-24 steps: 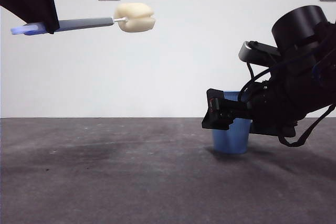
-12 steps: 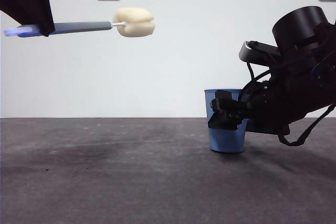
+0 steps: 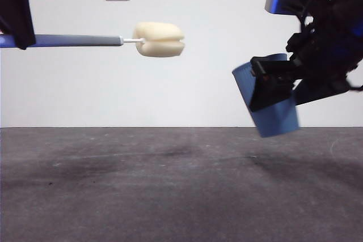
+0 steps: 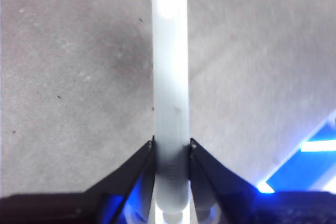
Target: Pick up the cup brush,pick up the cup,insert the brush into the cup,clean the cup,put the cup brush back,put the cup back to the fixed position on the table
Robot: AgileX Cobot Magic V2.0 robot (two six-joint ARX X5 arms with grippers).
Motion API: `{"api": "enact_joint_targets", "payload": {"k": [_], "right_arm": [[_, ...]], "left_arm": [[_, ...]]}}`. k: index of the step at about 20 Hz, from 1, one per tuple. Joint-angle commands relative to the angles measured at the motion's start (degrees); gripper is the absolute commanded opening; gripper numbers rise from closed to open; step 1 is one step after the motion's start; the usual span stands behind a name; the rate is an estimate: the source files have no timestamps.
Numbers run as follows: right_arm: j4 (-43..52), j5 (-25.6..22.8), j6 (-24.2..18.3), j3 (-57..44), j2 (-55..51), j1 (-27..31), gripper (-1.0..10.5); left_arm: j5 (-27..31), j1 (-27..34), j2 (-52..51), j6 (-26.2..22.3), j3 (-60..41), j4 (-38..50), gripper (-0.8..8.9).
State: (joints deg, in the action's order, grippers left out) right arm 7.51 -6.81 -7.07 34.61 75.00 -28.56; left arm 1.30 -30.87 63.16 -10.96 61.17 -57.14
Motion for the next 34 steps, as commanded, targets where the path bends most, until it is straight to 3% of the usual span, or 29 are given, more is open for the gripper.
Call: {"api": "enact_joint_targets", "payload": {"k": [1,3,5,13,23,30,34], "right_arm": [[-12.35,-5.75,-9.11,3.06,-1.46,-2.89,-0.2],[-20.72,-10.86,-15.1,6.16,-1.51,-5.66,-0.2],[-25.73,-15.87,-22.03,8.48,-1.51,-8.85,-0.2],[-31.91,-28.74,-42.16,11.13,-1.51,-16.92,-0.2],[-32.04,-30.08,-45.59,11.13,-1.51,-23.39,-0.2],[-32.09,-30.67,-46.58,11.13,-1.51,-29.22,-0.2],[-33.11,-31.56,-46.36,11.13,-1.51,-29.16,-0.2]], "left_arm": [[-0.11,0.02,0.15,-8.79,-0.02,-1.44,-0.08],[-0.39,-0.85,0.66,-11.89,-0.02,-3.61,-0.08],[-0.33,-2.69,1.75,-11.91,-0.02,-5.55,-0.08],[-0.11,-11.1,4.7,-11.08,-0.02,-4.13,-0.08],[-0.39,-16.22,6.82,-9.4,-0.02,-3.58,-0.08],[-0.72,-20.26,11.32,-3.78,-0.02,5.62,-0.08],[0.98,-20.2,11.26,-2.78,-0.02,3.15,-0.08]]}}
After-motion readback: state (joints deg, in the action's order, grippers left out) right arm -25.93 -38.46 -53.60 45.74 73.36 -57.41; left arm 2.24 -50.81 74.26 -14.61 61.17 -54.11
